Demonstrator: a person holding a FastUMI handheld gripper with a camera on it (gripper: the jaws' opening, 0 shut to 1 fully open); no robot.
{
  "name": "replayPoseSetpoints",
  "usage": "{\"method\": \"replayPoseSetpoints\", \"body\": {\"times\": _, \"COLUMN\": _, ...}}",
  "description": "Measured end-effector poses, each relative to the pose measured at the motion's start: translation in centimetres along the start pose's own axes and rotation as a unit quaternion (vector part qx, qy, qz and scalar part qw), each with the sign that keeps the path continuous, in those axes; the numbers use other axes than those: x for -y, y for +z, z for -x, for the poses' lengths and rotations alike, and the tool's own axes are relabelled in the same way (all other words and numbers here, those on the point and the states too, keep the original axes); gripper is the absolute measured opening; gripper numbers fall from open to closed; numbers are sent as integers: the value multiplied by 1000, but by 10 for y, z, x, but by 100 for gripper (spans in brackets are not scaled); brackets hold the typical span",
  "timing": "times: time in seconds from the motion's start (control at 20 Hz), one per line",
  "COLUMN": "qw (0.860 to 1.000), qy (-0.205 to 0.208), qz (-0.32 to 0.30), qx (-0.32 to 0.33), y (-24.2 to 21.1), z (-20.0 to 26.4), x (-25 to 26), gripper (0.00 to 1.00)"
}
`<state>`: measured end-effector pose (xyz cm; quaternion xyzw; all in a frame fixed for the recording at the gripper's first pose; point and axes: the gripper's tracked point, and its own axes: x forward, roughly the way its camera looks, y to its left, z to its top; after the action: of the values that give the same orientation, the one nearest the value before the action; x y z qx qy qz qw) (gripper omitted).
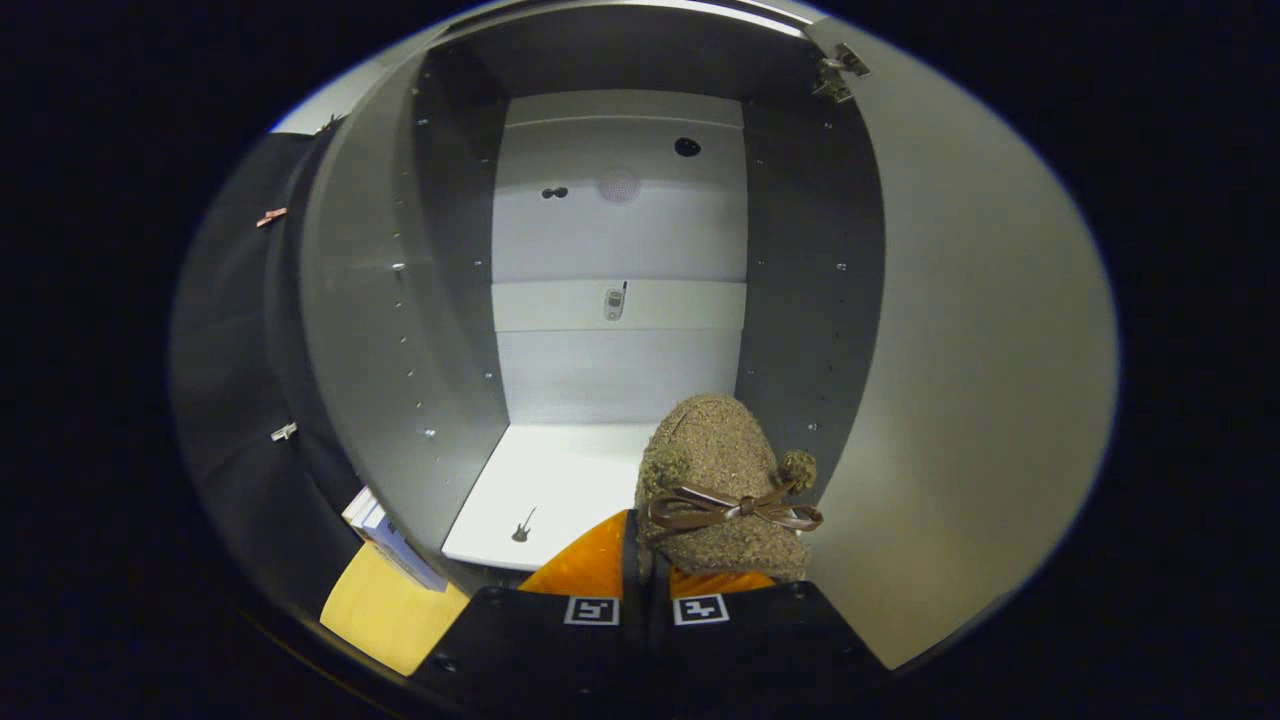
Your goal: Open the shoe cabinet door, grab the shoes and put them into the shoe cabinet, then close the shoe cabinet door.
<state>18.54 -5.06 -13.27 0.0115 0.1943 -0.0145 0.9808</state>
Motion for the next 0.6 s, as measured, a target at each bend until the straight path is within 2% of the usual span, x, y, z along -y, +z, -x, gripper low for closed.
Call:
{"method": "replayPoseSetpoints", "body": {"times": 0.2, "qw": 1000, "qy": -7, "qz": -4, "qx": 0, "y": 23, "z": -56, "x": 2, "gripper": 5}}
{"method": "replayPoseSetpoints", "body": {"times": 0.45, "qw": 1000, "qy": -3, "qz": -3, "qx": -25, "y": 19, "z": -124, "x": -2, "gripper": 5}}
{"method": "replayPoseSetpoints", "body": {"times": 0.6, "qw": 999, "qy": -14, "qz": -6, "qx": -38, "y": 9, "z": -155, "x": 2, "gripper": 5}}
